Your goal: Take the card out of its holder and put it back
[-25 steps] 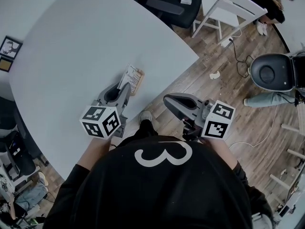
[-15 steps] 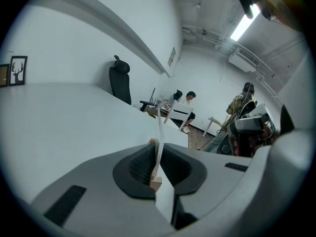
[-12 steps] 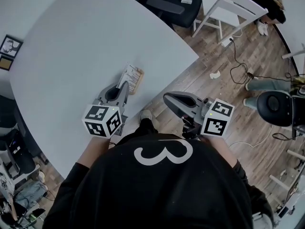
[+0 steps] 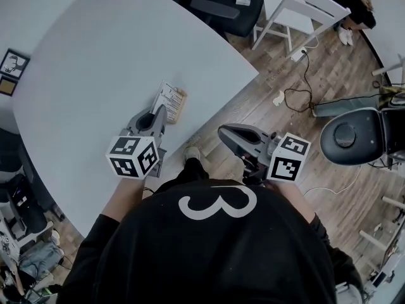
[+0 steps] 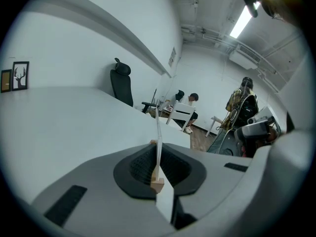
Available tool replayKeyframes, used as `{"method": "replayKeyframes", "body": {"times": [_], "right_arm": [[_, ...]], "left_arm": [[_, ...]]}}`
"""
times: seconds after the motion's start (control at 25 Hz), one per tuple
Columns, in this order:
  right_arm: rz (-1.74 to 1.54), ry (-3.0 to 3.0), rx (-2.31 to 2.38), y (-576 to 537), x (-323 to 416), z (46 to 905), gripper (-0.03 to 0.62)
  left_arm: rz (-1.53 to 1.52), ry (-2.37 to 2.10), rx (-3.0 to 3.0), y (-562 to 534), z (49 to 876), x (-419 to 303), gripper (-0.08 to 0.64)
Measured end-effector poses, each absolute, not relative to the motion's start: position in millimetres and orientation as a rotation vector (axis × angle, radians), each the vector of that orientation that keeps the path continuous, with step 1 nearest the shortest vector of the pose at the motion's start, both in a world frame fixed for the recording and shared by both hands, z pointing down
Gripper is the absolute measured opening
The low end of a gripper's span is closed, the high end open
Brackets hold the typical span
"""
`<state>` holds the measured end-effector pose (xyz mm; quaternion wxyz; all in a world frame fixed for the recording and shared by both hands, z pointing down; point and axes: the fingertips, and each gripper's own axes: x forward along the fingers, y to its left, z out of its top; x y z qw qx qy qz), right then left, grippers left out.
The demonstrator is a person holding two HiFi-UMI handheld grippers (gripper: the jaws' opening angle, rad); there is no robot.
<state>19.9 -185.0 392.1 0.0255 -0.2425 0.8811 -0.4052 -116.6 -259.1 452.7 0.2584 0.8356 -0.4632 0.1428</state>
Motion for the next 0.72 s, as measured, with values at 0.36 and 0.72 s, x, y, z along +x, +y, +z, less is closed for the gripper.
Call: {"method": "replayKeyframes", "body": {"times": [0.36, 0.72], "right_arm": [[-1.249, 2.728, -0.749, -173, 25, 391, 0.009], [-1.214, 2.748, -0.726, -163, 25, 380, 0.008]], "left_arm": [[0.361, -1.275, 2.295, -260, 436, -118, 0.026], [0.313, -1.324, 2.337, -256, 403, -123, 0.026]]}}
